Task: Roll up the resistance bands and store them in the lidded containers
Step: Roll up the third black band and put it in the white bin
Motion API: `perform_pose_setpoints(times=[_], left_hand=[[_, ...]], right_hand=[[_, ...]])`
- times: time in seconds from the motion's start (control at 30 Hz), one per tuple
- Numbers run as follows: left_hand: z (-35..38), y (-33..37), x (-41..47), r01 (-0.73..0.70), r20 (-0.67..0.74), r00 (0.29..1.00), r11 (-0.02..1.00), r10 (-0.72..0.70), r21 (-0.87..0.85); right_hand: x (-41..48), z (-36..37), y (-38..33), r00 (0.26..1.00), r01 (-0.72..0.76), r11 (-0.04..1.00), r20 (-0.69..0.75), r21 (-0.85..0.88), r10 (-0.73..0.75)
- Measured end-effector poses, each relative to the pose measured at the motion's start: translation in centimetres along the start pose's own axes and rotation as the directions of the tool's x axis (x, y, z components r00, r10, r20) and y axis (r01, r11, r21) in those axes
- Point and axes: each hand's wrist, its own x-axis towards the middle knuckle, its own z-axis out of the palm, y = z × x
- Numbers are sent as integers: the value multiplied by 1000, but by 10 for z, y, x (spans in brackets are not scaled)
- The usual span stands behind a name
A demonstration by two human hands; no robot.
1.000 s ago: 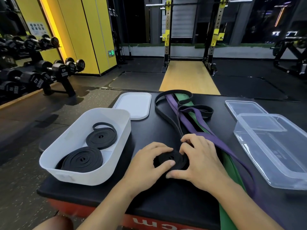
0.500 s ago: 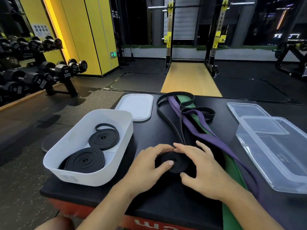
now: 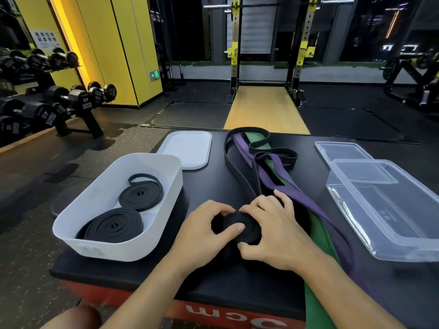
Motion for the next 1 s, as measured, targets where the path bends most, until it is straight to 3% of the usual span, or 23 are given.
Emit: perform_pose_setpoints(times=[0.23, 0.43, 0.57, 0.87, 1.0], left_hand=[[-1, -1, 2, -46, 123, 991, 998, 51, -42], [-7, 0, 2, 42, 137, 991, 978, -14, -202], [-6, -2, 3, 70, 142, 989, 972, -38, -225], [1, 1, 1, 8, 31, 1000, 1000, -8, -19], [1, 4, -1, 25, 71, 997, 1000, -25, 5]], right_hand=[[2, 1, 3, 999, 7, 998, -45, -57, -10], [-7, -1, 8, 991, 49, 986, 115, 161, -68], [-10, 2, 16, 991, 62, 982, 109, 177, -83], [-1, 0, 13, 993, 84, 996, 85, 6, -84], [3, 1, 0, 999, 51, 985, 3, -164, -51]])
